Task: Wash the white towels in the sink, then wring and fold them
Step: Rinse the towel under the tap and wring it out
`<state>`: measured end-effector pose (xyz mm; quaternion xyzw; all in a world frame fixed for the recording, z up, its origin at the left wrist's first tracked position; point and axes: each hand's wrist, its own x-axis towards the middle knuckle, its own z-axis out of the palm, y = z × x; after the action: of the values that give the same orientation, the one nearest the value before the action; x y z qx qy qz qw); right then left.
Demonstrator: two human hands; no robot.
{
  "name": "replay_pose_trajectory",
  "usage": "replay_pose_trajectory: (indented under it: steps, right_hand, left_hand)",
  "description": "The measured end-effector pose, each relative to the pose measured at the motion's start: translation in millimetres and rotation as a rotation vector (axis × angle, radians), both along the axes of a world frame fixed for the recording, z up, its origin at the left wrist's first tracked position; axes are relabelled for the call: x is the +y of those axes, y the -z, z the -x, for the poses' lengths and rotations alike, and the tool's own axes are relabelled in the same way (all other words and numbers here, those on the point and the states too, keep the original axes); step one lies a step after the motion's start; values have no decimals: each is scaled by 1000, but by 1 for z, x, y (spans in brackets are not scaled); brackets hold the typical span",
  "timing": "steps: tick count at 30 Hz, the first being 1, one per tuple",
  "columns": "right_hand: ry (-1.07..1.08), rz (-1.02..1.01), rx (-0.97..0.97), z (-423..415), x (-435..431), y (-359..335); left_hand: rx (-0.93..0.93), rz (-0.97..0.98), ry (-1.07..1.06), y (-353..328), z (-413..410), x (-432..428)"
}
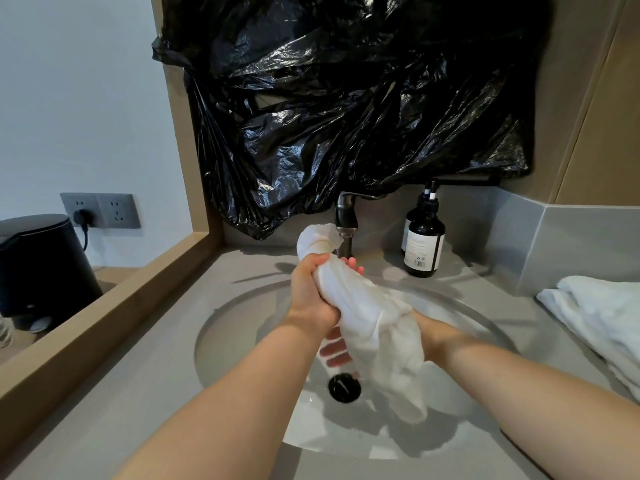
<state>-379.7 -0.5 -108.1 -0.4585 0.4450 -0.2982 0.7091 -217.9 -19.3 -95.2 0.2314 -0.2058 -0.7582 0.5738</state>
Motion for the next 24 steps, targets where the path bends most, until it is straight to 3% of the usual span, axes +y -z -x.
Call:
replay_pose_trajectory:
  steps: [5, 9, 11, 16, 19, 24]
  right_hand:
    - [-285, -76, -151, -3, 1, 1]
    - [-390, -23, -42, 2, -7, 8]
    - [-350, 83, 128, -4, -3, 8]
    - [-39, 433, 844, -40, 12, 1]
    - [67, 515, 1074, -52, 13, 2]
    - [57, 722, 1388, -56, 9, 8]
  left_hand:
    - [-174, 62, -22, 8, -13, -13]
    - [-313, 81, -109, 14, -18, -23]
    - [-374, 102, -144, 16, -17, -23]
    - [-448, 55, -245, 23, -12, -22]
    - [-411, -25, -292, 23, -9, -24]
    - [-522, -71, -345, 25, -3, -24]
